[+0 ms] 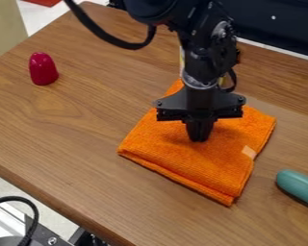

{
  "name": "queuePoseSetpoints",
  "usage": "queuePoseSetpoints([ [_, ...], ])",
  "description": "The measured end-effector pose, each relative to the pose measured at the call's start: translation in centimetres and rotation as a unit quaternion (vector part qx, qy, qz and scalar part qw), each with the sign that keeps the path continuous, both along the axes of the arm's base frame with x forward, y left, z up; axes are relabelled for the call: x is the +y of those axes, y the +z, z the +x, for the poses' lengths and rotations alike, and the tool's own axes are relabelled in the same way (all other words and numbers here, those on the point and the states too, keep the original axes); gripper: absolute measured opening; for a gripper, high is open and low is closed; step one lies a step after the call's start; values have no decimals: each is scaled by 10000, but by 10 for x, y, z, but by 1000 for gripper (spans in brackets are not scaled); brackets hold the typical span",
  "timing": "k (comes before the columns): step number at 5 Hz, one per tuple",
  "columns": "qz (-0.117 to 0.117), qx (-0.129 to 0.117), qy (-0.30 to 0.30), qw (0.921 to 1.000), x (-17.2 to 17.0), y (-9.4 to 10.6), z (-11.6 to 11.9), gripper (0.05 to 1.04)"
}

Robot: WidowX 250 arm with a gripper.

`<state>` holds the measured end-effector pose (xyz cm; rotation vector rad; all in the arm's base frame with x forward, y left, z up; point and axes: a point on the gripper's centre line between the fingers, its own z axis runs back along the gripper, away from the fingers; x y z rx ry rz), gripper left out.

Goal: Put the orange tea towel on the right side of the table

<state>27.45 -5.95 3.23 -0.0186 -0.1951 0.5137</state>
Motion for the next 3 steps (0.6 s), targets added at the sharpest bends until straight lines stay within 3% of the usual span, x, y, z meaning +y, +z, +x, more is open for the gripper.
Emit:
queuePoseSetpoints([
  [1,-65,0,4,10000,5,1,-3,196],
  [2,-243,270,21,9993,21,4,-10,407],
  [3,-80,477,98,9988,32,6,-13,680],
])
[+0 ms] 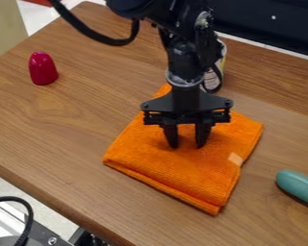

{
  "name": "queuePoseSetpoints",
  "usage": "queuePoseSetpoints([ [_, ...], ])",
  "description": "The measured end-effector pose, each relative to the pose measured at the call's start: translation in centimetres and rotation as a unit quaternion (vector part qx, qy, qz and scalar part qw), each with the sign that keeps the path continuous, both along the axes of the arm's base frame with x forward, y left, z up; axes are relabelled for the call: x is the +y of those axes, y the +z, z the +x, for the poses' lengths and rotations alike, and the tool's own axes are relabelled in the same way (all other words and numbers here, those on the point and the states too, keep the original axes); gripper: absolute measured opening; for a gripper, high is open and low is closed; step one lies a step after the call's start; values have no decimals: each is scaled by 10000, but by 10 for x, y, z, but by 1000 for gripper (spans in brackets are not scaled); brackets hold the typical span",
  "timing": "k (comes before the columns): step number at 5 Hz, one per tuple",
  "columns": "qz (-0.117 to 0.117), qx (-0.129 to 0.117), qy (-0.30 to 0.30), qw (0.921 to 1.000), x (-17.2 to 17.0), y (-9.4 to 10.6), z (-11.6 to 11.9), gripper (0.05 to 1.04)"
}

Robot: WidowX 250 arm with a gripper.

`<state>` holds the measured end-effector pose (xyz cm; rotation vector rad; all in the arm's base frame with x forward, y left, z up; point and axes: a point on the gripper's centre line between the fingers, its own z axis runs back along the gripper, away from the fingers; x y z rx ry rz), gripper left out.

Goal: Put the orange tea towel on the right side of the table

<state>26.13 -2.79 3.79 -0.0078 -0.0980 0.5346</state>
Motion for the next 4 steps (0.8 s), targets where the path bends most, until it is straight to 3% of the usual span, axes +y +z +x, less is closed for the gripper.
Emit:
queuePoseSetpoints([
  [1,-22,-44,96,9999,4,14,-2,941],
  [2,-86,-120,173,9997,7,27,0,995],
  [4,-141,-378,314,9987,14,50,-3,995],
])
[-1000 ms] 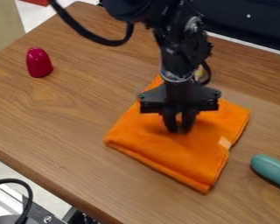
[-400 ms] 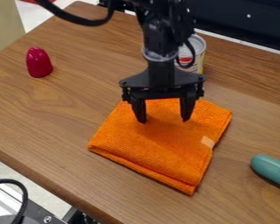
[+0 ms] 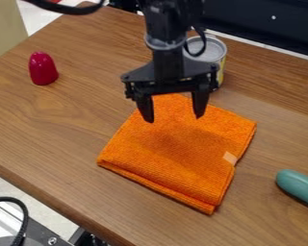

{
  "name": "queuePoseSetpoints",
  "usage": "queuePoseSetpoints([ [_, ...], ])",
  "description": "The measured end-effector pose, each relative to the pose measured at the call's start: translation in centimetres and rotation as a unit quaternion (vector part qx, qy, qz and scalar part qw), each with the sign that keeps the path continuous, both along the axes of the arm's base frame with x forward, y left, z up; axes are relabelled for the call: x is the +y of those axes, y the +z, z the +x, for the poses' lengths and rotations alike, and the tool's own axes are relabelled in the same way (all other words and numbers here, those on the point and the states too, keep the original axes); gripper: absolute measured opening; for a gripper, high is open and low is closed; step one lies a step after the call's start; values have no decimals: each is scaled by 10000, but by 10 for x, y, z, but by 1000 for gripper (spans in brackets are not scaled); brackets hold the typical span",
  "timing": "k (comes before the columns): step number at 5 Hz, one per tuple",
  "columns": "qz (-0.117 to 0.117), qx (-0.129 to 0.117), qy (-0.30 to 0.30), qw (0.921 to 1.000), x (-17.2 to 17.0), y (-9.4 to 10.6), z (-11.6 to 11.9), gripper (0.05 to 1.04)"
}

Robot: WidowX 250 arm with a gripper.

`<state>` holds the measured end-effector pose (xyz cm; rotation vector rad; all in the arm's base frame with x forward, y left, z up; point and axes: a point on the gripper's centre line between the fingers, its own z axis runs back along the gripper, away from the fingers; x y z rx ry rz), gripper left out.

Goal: Put the orange tea towel on the right side of the table

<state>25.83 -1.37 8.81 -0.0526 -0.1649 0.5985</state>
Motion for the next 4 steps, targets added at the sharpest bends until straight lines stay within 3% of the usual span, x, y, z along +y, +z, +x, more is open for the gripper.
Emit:
queuePoseSetpoints([
  [2,274,170,49,9995,33,-3,-19,995],
  [4,491,253,-186,9983,99,-2,-37,995],
])
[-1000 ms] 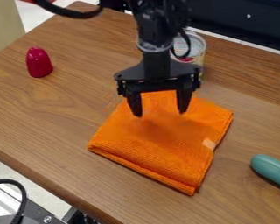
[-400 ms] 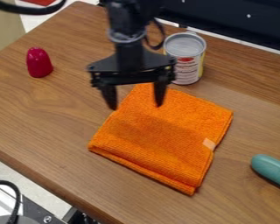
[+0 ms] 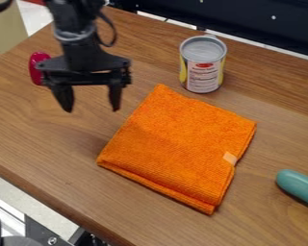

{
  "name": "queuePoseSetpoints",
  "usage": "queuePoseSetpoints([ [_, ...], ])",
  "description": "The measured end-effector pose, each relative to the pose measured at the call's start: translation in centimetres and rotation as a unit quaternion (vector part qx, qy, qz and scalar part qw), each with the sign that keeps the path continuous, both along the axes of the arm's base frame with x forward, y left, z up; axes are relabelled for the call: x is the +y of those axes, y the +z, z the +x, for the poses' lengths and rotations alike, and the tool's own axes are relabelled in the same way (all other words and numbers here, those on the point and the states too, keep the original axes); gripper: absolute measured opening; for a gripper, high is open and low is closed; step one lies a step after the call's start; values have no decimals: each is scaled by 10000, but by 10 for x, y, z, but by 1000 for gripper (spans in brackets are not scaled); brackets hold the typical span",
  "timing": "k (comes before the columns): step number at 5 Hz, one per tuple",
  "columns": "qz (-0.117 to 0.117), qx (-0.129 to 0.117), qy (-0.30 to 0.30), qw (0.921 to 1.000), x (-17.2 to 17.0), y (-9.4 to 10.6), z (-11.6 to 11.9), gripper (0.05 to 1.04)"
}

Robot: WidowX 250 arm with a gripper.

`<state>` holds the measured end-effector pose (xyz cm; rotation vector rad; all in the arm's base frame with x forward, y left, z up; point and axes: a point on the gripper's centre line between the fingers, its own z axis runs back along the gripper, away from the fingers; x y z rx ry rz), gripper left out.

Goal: Put the orange tea towel on the right side of the table

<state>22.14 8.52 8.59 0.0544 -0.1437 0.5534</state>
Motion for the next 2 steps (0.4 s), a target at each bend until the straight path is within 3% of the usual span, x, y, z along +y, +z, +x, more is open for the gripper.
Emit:
queuePoseSetpoints([
  [2,58,199,-258,9995,52,-6,-27,995],
])
